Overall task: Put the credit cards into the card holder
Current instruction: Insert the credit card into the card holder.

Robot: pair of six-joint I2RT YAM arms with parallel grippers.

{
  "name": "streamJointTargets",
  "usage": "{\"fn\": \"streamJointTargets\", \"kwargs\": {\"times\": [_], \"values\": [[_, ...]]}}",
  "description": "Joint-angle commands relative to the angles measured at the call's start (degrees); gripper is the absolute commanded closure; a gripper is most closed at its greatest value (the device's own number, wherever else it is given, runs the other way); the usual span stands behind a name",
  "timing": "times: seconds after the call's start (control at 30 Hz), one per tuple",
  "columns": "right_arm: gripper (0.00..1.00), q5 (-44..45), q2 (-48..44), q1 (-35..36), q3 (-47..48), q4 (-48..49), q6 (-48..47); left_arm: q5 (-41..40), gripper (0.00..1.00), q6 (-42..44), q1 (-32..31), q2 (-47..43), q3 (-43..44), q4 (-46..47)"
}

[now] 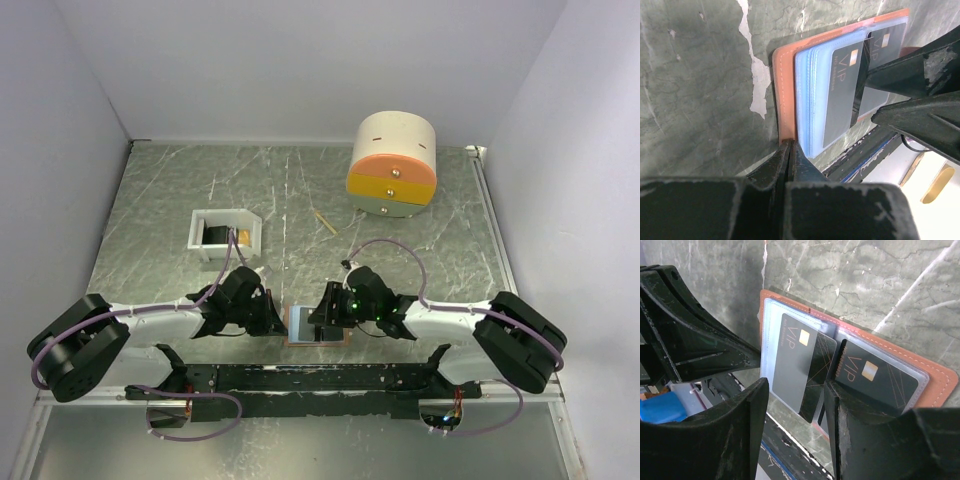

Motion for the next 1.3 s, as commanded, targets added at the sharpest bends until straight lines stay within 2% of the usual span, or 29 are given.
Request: {"fn": "streamJointTargets", "kwargs": {"times": [0.0,0.27,0.47,0.8,0.87,1.03,1.17,1.27], "values": [[0.52,0.1,1.4,0.5,-0.2,3.1,0.5,0.1,0.93,0.5,-0.9,0.5,-1.0,-0.8],[0.56,-1.3,3.4,1.5,1.3,4.6,0.2,-0.7,0.93,1.2,-0.9,0.7,0.7,-2.5],[0.67,-1.4,3.3,1.7,1.3,4.9,0.2,-1.5,0.93,1.8,-0.9,0.7,1.9,-4.3],[0.74,0.4,3.2,2.1,3.0,0.2,-0.3,-4.5,0.92,1.8,-0.9,-1.0,5.1,-9.2],[0.71,2.2,1.3,2.2,3.6,-3.4,-1.2,-5.9,0.89,1.3,-0.9,-2.8,5.8,-11.3],[0.67,5.4,-3.6,2.1,4.4,-9.8,-3.6,-7.5,0.73,-0.3,-0.8,-8.4,6.5,-12.2],[0.69,4.9,-3.6,2.1,4.2,-9.4,-4.1,-6.9,0.62,-1.4,-0.9,-11.2,4.9,-7.0],[0.74,3.7,-2.4,2.1,4.2,-7.4,-3.6,-6.3,0.57,-2.0,-0.8,-10.2,3.8,-4.6]]}}
